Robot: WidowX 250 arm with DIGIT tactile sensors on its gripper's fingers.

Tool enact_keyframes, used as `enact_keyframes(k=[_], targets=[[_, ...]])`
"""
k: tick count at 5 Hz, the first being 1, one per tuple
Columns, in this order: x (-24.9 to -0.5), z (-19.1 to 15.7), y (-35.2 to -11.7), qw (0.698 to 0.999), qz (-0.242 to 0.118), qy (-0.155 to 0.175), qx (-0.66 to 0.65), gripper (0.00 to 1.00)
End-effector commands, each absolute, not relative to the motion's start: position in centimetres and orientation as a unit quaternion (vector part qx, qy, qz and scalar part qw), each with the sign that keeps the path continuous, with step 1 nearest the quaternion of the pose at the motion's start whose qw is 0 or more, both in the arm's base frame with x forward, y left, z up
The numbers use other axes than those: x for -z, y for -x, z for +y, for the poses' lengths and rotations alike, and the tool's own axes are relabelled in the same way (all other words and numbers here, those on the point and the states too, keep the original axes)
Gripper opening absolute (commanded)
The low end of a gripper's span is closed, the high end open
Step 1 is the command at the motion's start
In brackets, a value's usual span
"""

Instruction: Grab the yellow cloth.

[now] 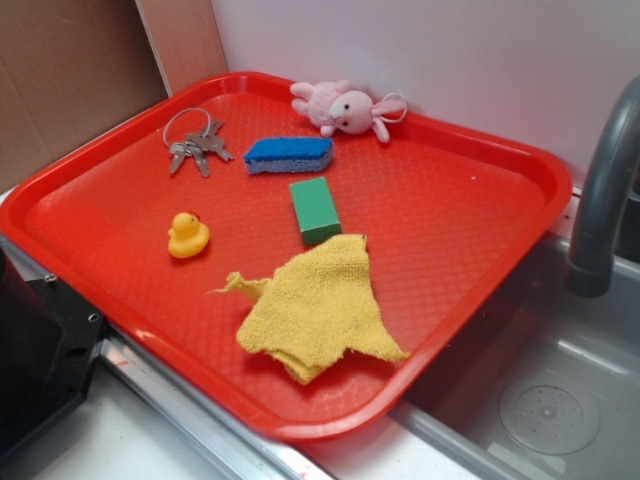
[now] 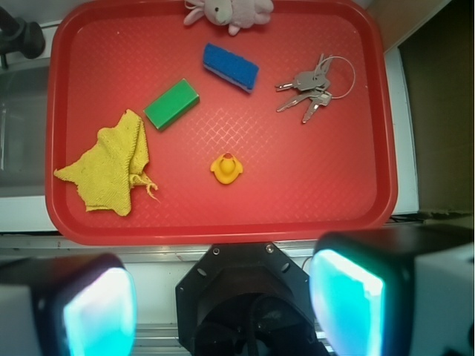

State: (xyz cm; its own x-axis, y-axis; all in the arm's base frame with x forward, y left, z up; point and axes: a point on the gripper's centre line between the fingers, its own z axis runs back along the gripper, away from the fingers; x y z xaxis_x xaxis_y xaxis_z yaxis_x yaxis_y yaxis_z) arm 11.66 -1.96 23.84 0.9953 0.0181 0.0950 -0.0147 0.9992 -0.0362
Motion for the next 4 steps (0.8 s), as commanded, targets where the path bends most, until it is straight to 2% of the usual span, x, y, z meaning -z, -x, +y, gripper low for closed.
enact_keyframes(k=[1, 3, 4], targets=[[-23.8, -2.0, -11.7, 0.999, -0.048, 0.018, -0.008, 1.0], [-23.9, -2.1, -11.3, 0.992, -0.04, 0.043, 0.113, 1.0], [-23.8, -3.2, -11.3, 0.985, -0.029, 0.039, 0.166, 1.0]])
